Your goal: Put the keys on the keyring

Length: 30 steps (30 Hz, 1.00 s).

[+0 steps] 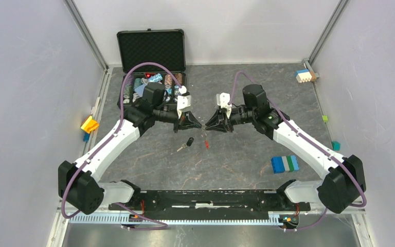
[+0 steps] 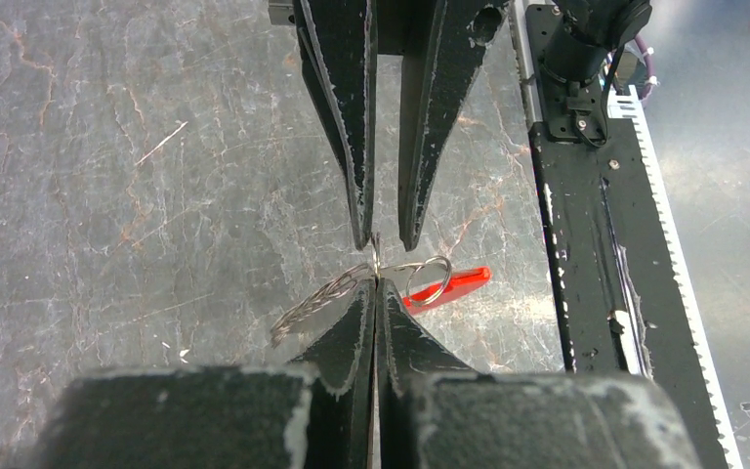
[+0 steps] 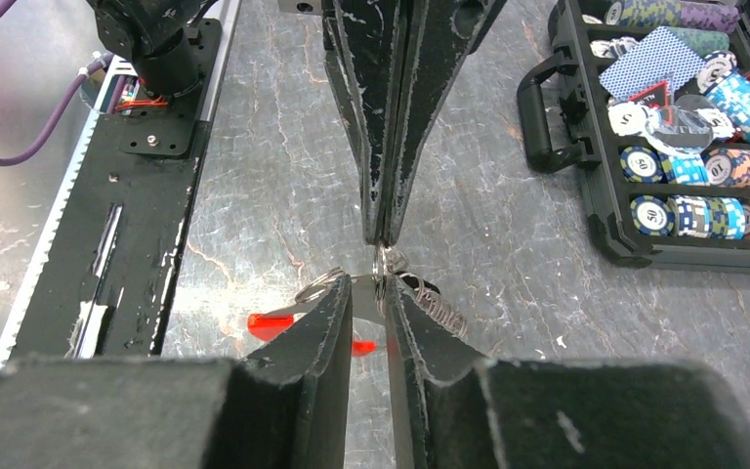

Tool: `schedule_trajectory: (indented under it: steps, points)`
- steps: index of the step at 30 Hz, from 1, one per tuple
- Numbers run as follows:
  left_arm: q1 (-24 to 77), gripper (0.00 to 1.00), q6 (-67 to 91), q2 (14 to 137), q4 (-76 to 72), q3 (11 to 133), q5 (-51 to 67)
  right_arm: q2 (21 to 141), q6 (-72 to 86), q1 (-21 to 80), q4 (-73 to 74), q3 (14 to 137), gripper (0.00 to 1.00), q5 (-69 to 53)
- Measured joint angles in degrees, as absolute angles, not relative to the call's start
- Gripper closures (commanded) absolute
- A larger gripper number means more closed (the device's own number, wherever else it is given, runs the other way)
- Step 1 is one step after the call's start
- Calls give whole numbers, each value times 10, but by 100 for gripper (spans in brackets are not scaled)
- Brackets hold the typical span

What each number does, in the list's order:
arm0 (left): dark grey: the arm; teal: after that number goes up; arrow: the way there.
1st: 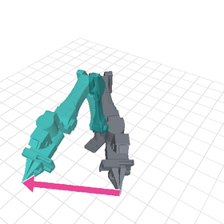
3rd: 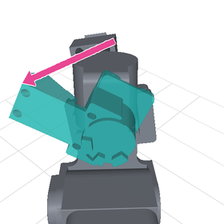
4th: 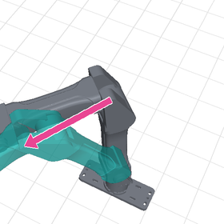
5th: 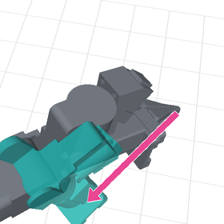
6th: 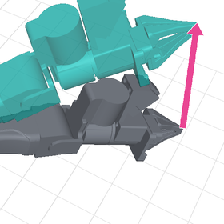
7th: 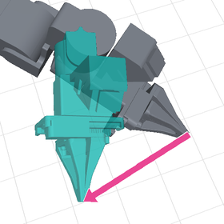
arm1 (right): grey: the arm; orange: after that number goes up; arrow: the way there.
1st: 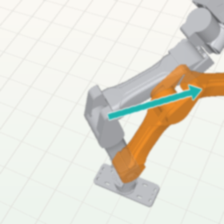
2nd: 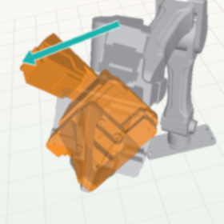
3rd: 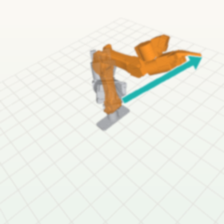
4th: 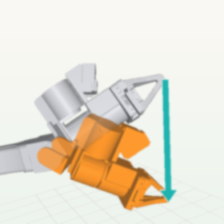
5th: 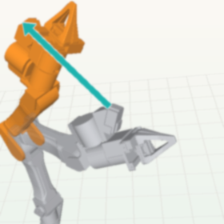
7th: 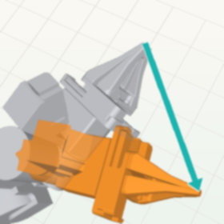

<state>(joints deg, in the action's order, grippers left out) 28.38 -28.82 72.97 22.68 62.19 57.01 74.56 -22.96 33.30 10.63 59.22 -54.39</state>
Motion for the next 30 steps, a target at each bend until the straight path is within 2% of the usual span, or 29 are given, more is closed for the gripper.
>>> schedule_trajectory:
  steps: [5, 10, 18, 19, 23, 25, 27, 30]
  points:
    - [288, 98, -288, 730, 227, 622, 569, 746, -230, 340, 108, 592, 83, -544]
    - [288, 98, -288, 730, 227, 622, 568, 746, -230, 343, 108, 592, 100, -539]
    - [290, 98, -288, 730, 222, 622, 561, 747, -221, 343, 102, 592, 100, -509]
    - [290, 94, -288, 729, 220, 621, 560, 747, -220, 344, 100, 592, 100, -505]
    - [290, 66, -288, 727, 204, 610, 559, 747, -218, 344, 100, 592, 100, -496]
    - [289, 57, -288, 725, 201, 607, 560, 747, -219, 344, 100, 592, 100, -493]
    - [285, 52, -289, 722, 200, 607, 561, 746, -220, 345, 101, 592, 100, -492]
    - [276, 51, -290, 720, 198, 607, 570, 746, -222, 345, 102, 592, 100, -492]
